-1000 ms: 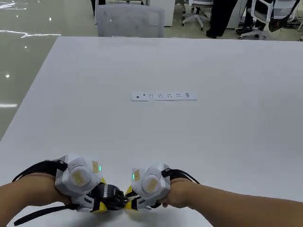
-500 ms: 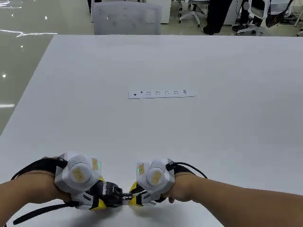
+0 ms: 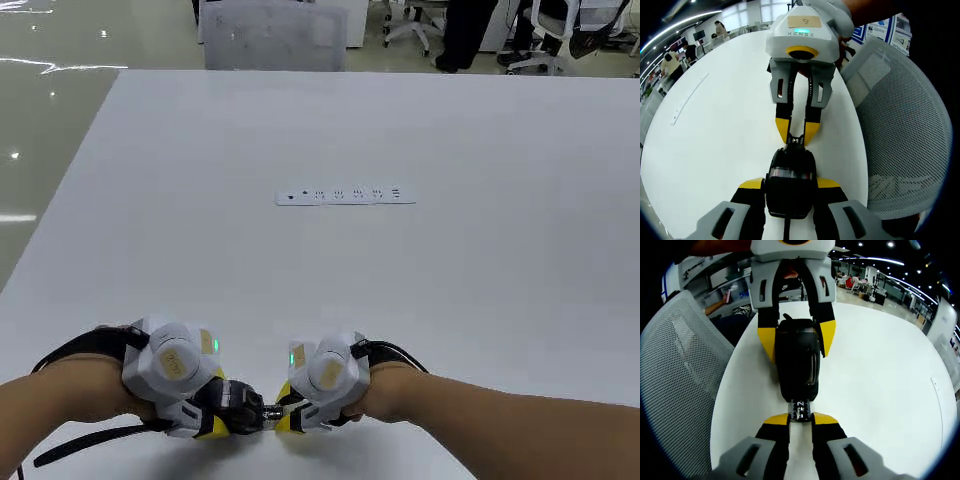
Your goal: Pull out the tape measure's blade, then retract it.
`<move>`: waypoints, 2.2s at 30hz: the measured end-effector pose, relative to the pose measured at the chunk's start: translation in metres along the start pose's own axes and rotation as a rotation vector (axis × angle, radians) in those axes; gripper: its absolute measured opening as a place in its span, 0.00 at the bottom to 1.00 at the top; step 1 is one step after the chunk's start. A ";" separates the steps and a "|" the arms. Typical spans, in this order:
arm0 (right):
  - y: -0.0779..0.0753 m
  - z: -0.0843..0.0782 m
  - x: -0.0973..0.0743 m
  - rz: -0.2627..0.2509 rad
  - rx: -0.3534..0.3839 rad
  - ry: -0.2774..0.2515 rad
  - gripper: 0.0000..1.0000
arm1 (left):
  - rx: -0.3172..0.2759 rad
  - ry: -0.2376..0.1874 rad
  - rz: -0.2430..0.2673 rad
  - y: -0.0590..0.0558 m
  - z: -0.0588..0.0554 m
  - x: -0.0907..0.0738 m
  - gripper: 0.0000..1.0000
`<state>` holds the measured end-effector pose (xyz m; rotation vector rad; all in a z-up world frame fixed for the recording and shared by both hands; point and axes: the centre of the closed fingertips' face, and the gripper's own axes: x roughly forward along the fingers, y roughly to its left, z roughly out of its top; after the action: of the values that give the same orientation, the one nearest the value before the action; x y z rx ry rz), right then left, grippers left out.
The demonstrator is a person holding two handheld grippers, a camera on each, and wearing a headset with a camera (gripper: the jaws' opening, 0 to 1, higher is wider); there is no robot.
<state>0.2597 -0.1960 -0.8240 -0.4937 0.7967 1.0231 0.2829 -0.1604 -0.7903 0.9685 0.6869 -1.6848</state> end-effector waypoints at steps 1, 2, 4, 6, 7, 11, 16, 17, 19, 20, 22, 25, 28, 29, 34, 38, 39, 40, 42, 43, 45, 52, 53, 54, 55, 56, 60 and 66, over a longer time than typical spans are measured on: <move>0.000 0.001 0.000 -0.002 -0.006 -0.001 0.15 | -0.003 -0.002 -0.001 0.000 0.000 0.000 0.33; 0.000 0.001 0.001 -0.004 -0.006 -0.004 0.15 | -0.004 -0.003 -0.001 0.000 0.000 0.000 0.33; 0.000 0.005 0.004 -0.006 -0.001 -0.007 0.15 | -0.004 -0.002 0.000 -0.001 0.001 0.000 0.33; 0.000 0.010 0.007 -0.005 -0.021 -0.016 0.15 | -0.002 -0.001 0.001 -0.001 0.000 0.000 0.33; 0.000 0.010 0.007 -0.005 -0.025 -0.018 0.15 | -0.003 -0.001 0.002 -0.001 0.001 0.000 0.33; -0.002 0.009 0.006 -0.002 0.015 -0.020 0.15 | -0.016 -0.002 0.008 0.000 0.001 0.000 0.34; -0.005 0.010 0.008 -0.017 0.061 0.007 0.15 | -0.022 -0.002 0.015 0.001 0.001 0.000 0.34; -0.004 0.010 0.008 -0.015 0.056 0.009 0.15 | -0.022 -0.001 0.016 0.001 0.001 0.000 0.34; -0.003 0.010 0.007 -0.003 0.007 0.007 0.14 | -0.013 0.007 0.023 0.000 0.001 0.000 0.34; -0.003 0.009 0.008 -0.005 0.013 0.007 0.14 | -0.010 0.009 0.024 0.000 0.000 0.000 0.34; -0.003 0.010 0.007 -0.006 0.016 0.005 0.14 | -0.006 0.013 0.024 0.001 0.000 -0.001 0.33; -0.003 0.009 0.007 -0.002 0.019 0.007 0.13 | 0.001 0.021 0.023 0.000 -0.001 -0.001 0.33; -0.003 0.009 0.008 -0.004 0.018 0.011 0.13 | 0.001 0.024 0.023 0.001 -0.001 -0.001 0.33; -0.003 0.009 0.007 -0.006 0.024 0.010 0.13 | 0.001 0.024 0.023 0.001 -0.001 -0.002 0.33; -0.002 0.009 0.007 -0.008 0.035 0.001 0.13 | 0.010 0.027 0.020 0.000 -0.002 -0.002 0.33; -0.001 0.009 0.007 -0.009 0.035 0.001 0.13 | 0.010 0.025 0.023 0.000 -0.002 -0.003 0.33; -0.001 0.009 0.006 -0.010 0.031 0.001 0.13 | 0.010 0.024 0.023 0.000 -0.002 -0.003 0.33; 0.000 0.009 0.006 -0.009 0.032 0.001 0.13 | 0.011 0.024 0.024 -0.001 -0.002 -0.003 0.33; 0.000 0.009 0.006 -0.009 0.032 0.002 0.13 | 0.011 0.023 0.025 -0.001 -0.002 -0.003 0.33; -0.001 0.007 0.006 -0.009 0.040 0.002 0.13 | 0.010 0.022 0.027 0.000 -0.002 -0.003 0.32; -0.002 0.006 0.004 -0.006 0.049 0.000 0.13 | 0.009 0.022 0.028 0.000 -0.002 -0.003 0.32; -0.002 0.000 0.000 -0.006 0.054 0.007 0.13 | 0.007 0.024 0.029 0.000 -0.001 -0.002 0.32; -0.003 -0.002 -0.001 -0.007 0.053 0.009 0.13 | 0.004 0.023 0.030 0.000 -0.001 -0.002 0.32; -0.003 -0.002 -0.001 -0.008 0.052 0.011 0.13 | 0.004 0.023 0.030 0.000 -0.001 -0.002 0.32; -0.002 -0.003 -0.002 -0.007 0.053 0.013 0.13 | 0.004 0.023 0.030 0.000 -0.001 -0.002 0.33; -0.002 -0.004 -0.003 -0.007 0.051 0.014 0.13 | 0.006 0.023 0.030 0.000 -0.001 -0.002 0.33; -0.003 -0.006 -0.005 -0.009 0.047 0.023 0.13 | 0.005 0.025 0.031 0.000 -0.001 -0.002 0.33; -0.003 -0.010 -0.007 -0.012 0.052 0.029 0.13 | 0.002 0.025 0.032 0.000 -0.001 -0.002 0.33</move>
<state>0.2570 -0.2081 -0.8248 -0.4694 0.8432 0.9833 0.2837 -0.1581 -0.7891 0.9985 0.6830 -1.6486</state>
